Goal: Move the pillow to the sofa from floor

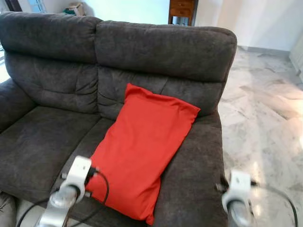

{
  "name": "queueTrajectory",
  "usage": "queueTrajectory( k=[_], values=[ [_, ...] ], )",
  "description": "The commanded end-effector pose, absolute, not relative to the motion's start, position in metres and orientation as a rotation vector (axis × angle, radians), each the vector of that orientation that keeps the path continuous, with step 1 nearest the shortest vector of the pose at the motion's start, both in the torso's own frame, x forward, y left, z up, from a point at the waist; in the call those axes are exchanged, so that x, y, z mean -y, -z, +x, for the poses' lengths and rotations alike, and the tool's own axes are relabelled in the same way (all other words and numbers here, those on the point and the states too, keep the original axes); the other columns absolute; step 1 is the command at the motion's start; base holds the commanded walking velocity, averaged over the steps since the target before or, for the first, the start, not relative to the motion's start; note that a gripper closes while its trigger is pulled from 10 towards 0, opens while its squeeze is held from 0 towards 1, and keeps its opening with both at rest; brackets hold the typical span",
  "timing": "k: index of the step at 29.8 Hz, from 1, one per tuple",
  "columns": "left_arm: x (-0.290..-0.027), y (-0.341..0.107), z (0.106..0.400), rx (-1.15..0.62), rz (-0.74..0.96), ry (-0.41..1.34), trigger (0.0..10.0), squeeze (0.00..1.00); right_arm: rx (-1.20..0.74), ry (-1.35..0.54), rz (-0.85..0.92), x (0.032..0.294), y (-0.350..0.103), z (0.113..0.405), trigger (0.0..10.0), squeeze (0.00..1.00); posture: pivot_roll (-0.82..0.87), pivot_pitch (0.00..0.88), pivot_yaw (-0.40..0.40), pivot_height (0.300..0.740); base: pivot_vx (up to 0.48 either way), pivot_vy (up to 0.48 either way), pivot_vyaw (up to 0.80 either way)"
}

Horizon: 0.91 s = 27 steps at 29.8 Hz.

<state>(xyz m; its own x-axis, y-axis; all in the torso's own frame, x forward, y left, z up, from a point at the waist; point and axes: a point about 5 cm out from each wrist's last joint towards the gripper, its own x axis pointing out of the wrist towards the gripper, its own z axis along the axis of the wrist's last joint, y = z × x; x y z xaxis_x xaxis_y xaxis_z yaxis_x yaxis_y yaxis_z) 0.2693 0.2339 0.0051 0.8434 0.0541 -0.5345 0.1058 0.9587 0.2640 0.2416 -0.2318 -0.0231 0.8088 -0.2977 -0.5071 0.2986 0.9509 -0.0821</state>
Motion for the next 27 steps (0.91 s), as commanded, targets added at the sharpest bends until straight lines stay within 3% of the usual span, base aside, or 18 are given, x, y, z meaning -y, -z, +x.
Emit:
queueTrajectory(
  k=[1,5,14,27],
  values=[
    [-0.236,0.012,0.256,-0.65,0.321,0.04,10.0,0.0,-0.572,0.359,-0.008,0.237,0.03,0.233,10.0,0.0,0.02,0.073,0.053,0.74,0.0,0.0,0.0],
    [-0.232,0.051,0.217,-0.85,0.347,0.072,10.0,0.0,-0.724,0.421,-0.052,0.241,0.058,0.196,10.0,0.0,-0.02,0.069,0.054,0.74,0.0,0.0,0.0],
    [-0.226,0.077,0.179,-0.986,0.303,0.073,10.0,0.0,-0.884,0.493,0.048,0.239,0.083,0.154,10.0,0.0,-0.03,0.043,0.062,0.74,0.0,0.0,0.0],
    [-0.233,0.08,0.173,-1.0,0.29,0.04,10.0,0.0,-0.844,0.451,0.162,0.224,0.084,0.161,10.0,0.0,-0.01,0.043,0.064,0.74,0.0,0.0,0.0]
  ],
)
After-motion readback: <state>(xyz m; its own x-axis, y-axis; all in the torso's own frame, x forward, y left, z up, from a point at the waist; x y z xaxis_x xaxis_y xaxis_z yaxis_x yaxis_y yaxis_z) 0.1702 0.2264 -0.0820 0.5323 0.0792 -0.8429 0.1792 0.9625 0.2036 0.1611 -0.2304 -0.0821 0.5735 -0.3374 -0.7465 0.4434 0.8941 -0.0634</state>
